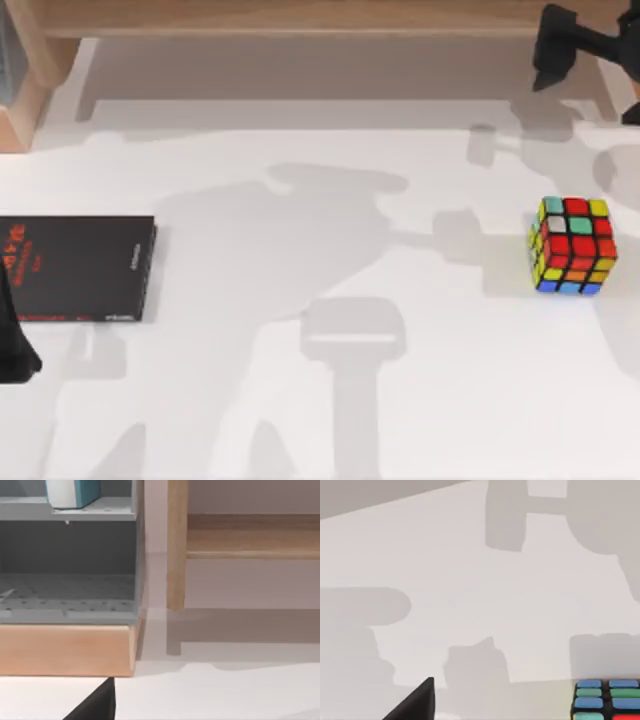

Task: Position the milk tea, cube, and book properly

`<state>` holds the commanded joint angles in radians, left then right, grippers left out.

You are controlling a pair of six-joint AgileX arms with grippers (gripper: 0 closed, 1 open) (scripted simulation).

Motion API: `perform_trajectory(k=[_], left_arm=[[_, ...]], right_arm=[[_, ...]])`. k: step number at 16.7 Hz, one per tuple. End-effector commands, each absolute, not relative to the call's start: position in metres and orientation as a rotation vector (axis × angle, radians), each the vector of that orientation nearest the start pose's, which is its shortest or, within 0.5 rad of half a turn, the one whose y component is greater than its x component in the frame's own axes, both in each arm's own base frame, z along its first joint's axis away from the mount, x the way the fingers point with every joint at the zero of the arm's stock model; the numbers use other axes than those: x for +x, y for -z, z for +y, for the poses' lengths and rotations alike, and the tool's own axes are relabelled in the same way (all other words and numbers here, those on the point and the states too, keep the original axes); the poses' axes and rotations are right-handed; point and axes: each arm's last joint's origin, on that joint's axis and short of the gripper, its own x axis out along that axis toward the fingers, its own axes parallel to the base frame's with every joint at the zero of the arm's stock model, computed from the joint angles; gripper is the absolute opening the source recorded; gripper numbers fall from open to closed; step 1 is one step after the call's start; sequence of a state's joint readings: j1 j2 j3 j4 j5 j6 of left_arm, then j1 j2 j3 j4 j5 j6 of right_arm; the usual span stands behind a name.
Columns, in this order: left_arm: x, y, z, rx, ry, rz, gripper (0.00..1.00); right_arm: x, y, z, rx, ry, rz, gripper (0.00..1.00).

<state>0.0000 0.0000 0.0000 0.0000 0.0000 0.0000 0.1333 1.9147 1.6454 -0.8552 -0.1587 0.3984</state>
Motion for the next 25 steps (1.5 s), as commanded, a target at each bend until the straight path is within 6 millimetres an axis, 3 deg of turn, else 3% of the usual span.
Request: perform_trajectory(k=[4, 7, 14, 21, 25], left_arm=[[0.106, -0.160, -0.001, 0.000, 0.000, 0.000, 1.00], [0.106, -0.160, -0.001, 0.000, 0.000, 0.000, 1.00], [0.106, -0.160, -0.001, 0.000, 0.000, 0.000, 1.00], [0.106, -0.160, -0.001, 0.000, 0.000, 0.000, 1.00], [0.106, -0.160, -0.001, 0.000, 0.000, 0.000, 1.00]], right_arm=[[0.398, -0.228, 0.080, 0.174, 0.032, 1.440, 1.00], [0.395, -0.216, 0.084, 0.082, 0.062, 1.553, 1.00], [0.395, -0.213, 0.082, 0.072, 0.070, 1.569, 1.00], [0.395, -0.158, 0.084, 0.068, 0.066, 1.567, 1.00], [0.395, -0.154, 0.084, 0.067, 0.067, 1.570, 1.00]])
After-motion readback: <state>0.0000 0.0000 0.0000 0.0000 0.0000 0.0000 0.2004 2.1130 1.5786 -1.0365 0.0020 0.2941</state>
